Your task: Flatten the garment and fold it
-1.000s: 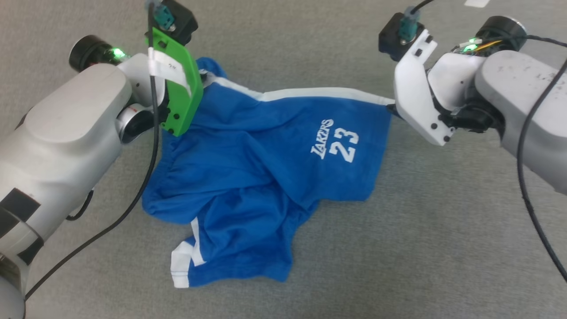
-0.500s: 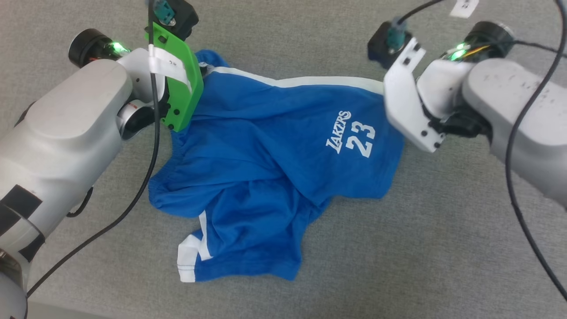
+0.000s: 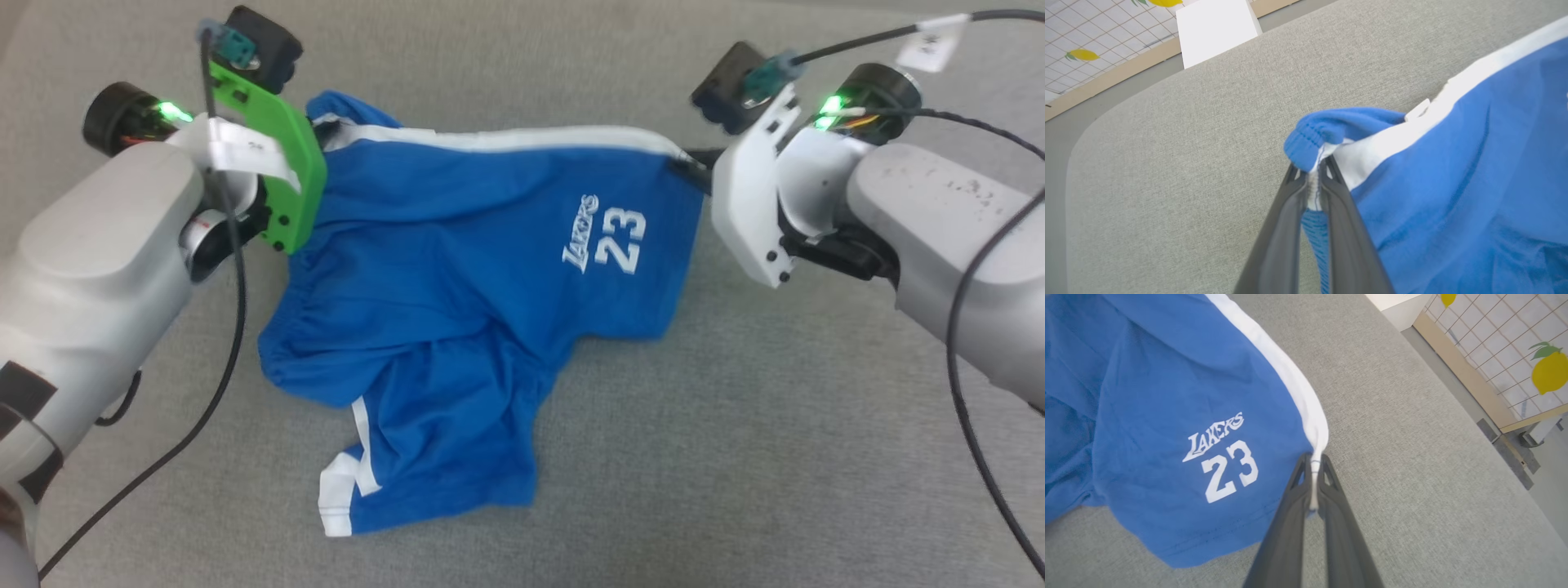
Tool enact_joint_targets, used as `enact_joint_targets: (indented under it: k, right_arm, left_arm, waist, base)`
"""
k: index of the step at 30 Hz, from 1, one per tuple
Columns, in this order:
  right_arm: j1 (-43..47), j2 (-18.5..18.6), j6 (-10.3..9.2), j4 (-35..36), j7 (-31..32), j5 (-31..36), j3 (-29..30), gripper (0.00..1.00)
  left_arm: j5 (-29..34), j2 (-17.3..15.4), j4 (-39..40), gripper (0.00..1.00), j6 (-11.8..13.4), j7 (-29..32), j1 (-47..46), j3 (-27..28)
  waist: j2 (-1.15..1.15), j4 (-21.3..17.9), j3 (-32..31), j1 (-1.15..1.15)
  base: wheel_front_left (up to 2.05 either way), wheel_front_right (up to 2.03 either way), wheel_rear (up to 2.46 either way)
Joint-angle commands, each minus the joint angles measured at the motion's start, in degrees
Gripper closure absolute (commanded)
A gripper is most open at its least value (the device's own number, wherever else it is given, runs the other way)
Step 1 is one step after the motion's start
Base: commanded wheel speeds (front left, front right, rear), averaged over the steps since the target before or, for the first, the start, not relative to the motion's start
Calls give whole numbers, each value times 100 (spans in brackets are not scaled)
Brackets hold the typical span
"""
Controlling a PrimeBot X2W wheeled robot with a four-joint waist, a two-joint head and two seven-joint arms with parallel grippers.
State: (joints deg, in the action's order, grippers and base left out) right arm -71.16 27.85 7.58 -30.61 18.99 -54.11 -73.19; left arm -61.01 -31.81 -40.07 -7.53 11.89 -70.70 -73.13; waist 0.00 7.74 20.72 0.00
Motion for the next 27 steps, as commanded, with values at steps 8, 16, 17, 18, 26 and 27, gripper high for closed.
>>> enact_joint_targets:
  k: [8,16,17,18,26,27]
  right_arm:
    - [-118,125,-9,-443,-1544,-126,177,100]
    - [-561,155,-9,-1025,-2322,52,509,100]
    - [-637,150,-9,-1147,-2395,108,564,100]
    - [-695,140,-9,-1240,-2442,153,603,100]
    - [-1252,-4,-9,-1812,-2685,459,865,100]
    - [-1331,-33,-9,-1875,-2729,501,901,100]
  left_arm:
    - [120,30,-262,100,4,-760,-224,121]
    - [-13,219,-369,100,91,-1181,-723,514]
    - [-64,239,-391,100,88,-1164,-798,568]
    - [-108,252,-409,100,86,-1151,-861,615]
    - [-142,456,-567,100,85,-1018,-1517,759]
    - [-130,486,-596,100,90,-1031,-1590,772]
  waist:
    - [0,-404,-1112,0]
    - [0,-640,-1367,0]
    - [0,-668,-1362,0]
    - [0,-692,-1347,0]
    - [0,-826,-900,0]
    - [0,-839,-829,0]
  base:
    - [0,0,0]
    - [0,0,0]
    - [0,0,0]
    - [0,0,0]
    - [0,0,0]
    - [0,0,0]
